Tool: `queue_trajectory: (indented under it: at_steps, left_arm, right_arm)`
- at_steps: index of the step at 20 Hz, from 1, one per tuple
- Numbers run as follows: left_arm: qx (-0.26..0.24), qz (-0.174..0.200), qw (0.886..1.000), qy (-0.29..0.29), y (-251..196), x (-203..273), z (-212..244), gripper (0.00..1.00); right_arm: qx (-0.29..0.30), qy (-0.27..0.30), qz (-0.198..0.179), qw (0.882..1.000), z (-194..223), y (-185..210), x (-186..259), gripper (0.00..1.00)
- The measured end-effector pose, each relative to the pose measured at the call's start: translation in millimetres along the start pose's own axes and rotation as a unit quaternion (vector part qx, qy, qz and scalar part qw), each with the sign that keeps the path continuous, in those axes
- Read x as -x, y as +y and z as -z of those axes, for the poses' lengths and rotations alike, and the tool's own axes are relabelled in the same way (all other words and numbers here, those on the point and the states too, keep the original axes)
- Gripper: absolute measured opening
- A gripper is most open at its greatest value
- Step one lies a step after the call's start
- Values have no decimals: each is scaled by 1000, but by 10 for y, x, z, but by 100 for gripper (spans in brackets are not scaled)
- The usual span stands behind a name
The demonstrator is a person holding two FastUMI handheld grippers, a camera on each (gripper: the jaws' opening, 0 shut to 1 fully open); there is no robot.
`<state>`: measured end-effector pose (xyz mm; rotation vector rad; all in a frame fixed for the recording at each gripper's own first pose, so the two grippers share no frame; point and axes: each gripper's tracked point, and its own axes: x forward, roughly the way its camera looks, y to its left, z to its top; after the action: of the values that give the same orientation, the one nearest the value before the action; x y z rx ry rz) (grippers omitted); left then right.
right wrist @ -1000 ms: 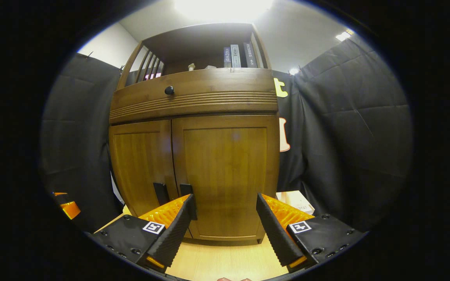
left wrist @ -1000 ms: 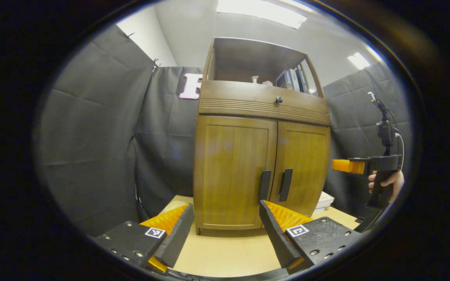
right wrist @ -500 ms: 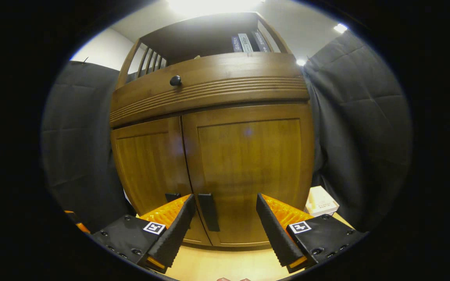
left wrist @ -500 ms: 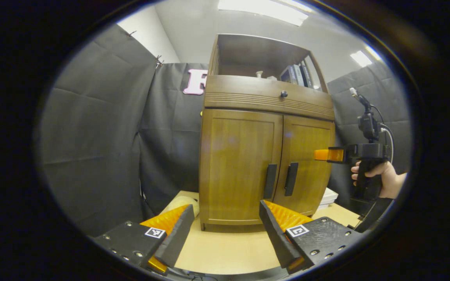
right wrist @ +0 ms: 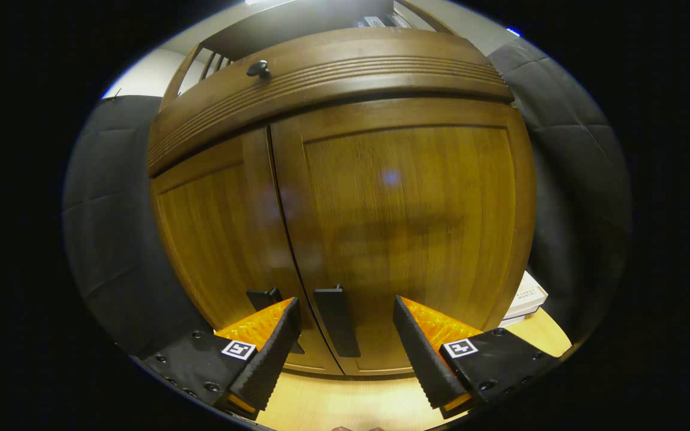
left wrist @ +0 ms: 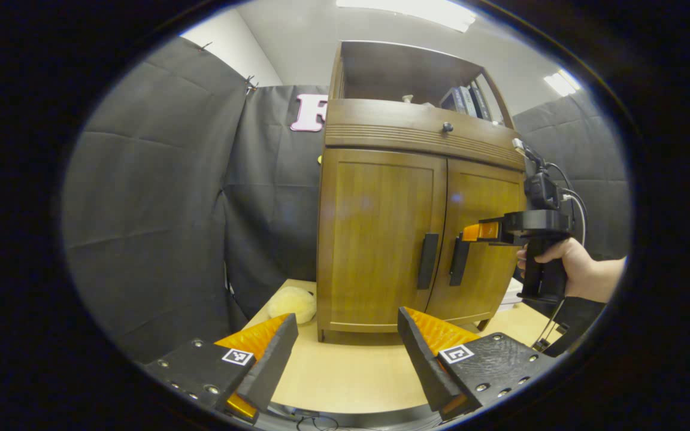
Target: Open the right door of the double-door shoe cabinet with the right hand, and open the left door with the left hand.
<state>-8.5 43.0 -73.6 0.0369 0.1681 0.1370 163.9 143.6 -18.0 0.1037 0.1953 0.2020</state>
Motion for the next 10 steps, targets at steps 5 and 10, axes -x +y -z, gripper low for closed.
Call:
queue_trajectory:
  at_steps: [5,10]
  left_arm:
    - [4,-2,1000,8,27,-14,95,96]
    - [-11,6,1000,13,-2,-15,106,98]
  right_arm:
    - [20,18,10,1000,146,29,-210,94]
    - [39,24,35,998,288,-47,-435,92]
